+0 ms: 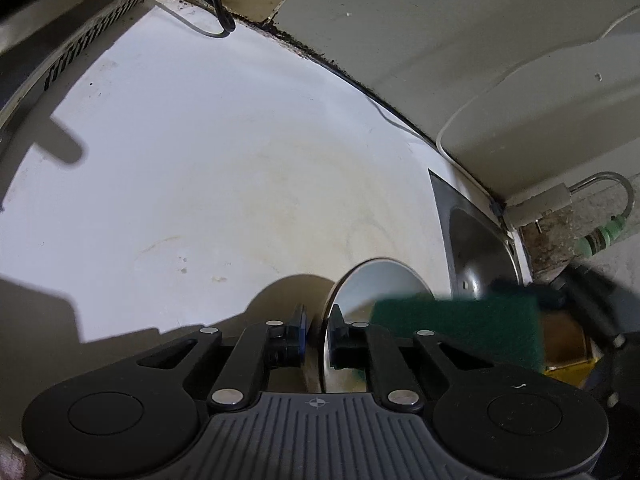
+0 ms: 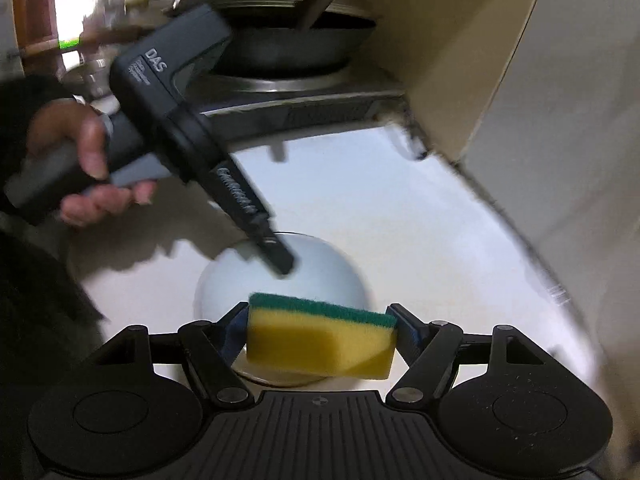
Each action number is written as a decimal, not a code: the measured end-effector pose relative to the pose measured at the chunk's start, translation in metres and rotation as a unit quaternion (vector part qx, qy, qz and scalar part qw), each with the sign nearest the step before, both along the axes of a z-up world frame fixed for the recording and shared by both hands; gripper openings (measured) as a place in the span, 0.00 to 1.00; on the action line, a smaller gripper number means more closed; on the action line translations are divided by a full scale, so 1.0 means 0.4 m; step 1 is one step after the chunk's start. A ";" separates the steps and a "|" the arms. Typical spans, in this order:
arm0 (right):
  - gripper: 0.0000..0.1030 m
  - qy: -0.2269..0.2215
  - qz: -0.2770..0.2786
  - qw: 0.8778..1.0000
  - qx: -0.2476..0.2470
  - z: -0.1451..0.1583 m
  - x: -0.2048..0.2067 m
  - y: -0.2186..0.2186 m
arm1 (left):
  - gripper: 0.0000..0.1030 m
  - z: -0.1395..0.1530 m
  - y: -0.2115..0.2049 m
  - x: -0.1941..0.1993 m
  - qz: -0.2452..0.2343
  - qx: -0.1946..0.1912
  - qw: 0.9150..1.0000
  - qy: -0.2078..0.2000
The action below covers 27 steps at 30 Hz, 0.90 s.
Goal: Clean bowl
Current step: 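Rub the sponge in the right tool inside the bowl while the left tool holds the rim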
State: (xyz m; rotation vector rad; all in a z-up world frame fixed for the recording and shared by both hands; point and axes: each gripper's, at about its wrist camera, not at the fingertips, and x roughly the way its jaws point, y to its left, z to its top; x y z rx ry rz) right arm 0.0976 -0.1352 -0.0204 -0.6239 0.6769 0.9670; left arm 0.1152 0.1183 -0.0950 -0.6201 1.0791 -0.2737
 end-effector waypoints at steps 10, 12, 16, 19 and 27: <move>0.72 0.015 0.029 0.999 -0.009 -0.030 -0.012 0.016 | 0.11 -0.001 0.006 0.000 0.011 0.007 1.000 -0.001; 0.72 -0.003 0.029 0.999 -0.019 -0.015 -0.014 0.003 | 0.11 0.007 0.006 -0.004 0.013 0.013 1.000 -0.003; 0.72 -0.006 0.003 1.000 0.019 -0.006 -0.004 -0.002 | 0.11 0.019 -0.001 -0.010 0.012 0.026 1.000 -0.009; 0.72 0.010 0.002 0.999 0.031 -0.037 -0.001 0.023 | 0.11 0.016 -0.001 -0.007 0.013 0.025 1.000 -0.009; 0.72 0.042 0.014 0.999 0.004 -0.093 -0.011 0.046 | 0.11 0.012 -0.006 0.000 0.009 0.022 1.000 -0.006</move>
